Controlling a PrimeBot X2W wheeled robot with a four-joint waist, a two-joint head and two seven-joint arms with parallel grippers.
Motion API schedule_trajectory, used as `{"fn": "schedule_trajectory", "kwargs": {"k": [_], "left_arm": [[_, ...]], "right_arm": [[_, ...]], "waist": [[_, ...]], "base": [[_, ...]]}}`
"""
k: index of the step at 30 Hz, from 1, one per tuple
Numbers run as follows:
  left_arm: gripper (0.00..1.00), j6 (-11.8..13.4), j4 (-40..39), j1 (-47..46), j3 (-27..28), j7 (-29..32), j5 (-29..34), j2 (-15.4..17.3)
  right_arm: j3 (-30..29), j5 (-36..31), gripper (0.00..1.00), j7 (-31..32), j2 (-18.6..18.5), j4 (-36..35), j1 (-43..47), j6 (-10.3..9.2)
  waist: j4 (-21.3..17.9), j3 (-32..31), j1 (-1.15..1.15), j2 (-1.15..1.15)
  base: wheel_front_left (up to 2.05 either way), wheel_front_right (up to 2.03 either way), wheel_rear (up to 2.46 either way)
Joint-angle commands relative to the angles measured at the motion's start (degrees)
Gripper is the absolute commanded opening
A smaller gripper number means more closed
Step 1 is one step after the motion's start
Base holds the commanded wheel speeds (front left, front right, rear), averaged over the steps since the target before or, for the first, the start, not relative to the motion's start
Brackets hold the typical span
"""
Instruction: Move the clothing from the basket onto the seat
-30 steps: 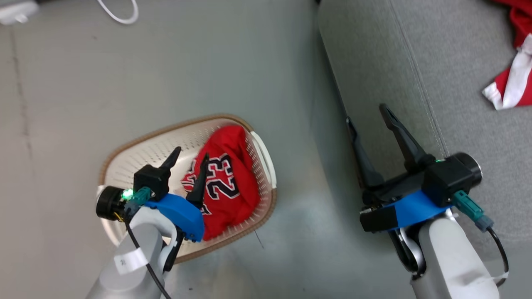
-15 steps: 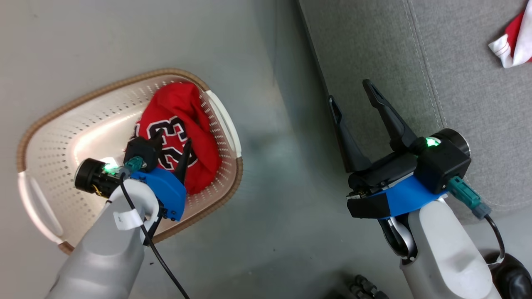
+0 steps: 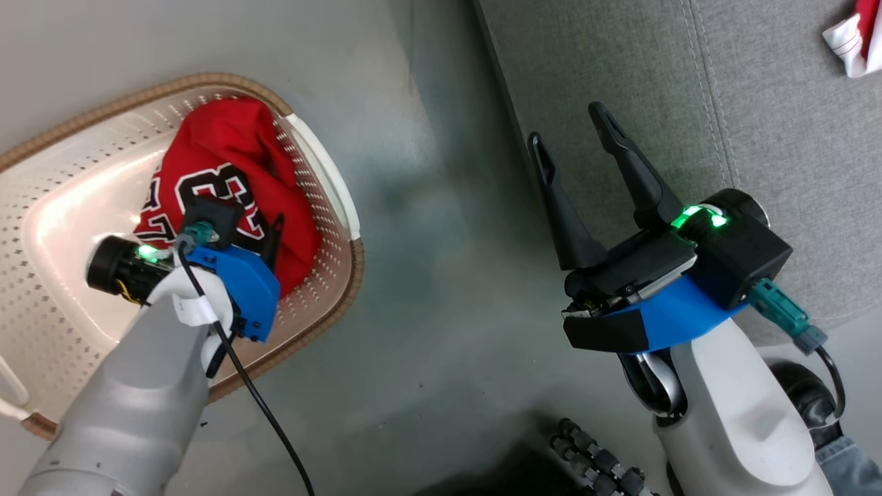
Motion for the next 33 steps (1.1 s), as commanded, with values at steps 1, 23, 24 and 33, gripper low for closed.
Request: {"fn": "schedule_trajectory", "kwargs": {"k": [1,23,24,33], "left_arm": [[1.0,0.2,0.7,-1.4,-0.1,-0.4,0.2,0.6],[1.0,8.8,9.3,-7.1,-1.2,-1.1,1.3,-0.7],[0.55,8.8,9.5,-7.1,-1.3,-1.0,1.3,-0.8],[0.0,7.5,10.4,-7.2,-2.0,-0.9,0.9,-1.4]], "right_arm": [[0.2,0.4,1.0,-0.2,0.1,-0.5,-0.7,0.01],[2.2,2.3,1.0,-0.2,0.1,-3.2,-0.8,0.01],[2.2,2.3,1.0,-0.2,0.1,-3.1,-0.7,0.01],[2.1,2.4,1.0,-0.2,0.1,-2.8,-0.8,0.01]], "waist": [[-0.6,1.0,-0.01,0.0],[-2.2,5.2,-0.01,0.0],[-2.2,5.1,-0.01,0.0],[-2.0,4.5,-0.01,0.0]], "base": [[0.0,0.0,0.0],[0.0,0.0,0.0],[0.0,0.0,0.0],[0.0,0.0,0.0]]}}
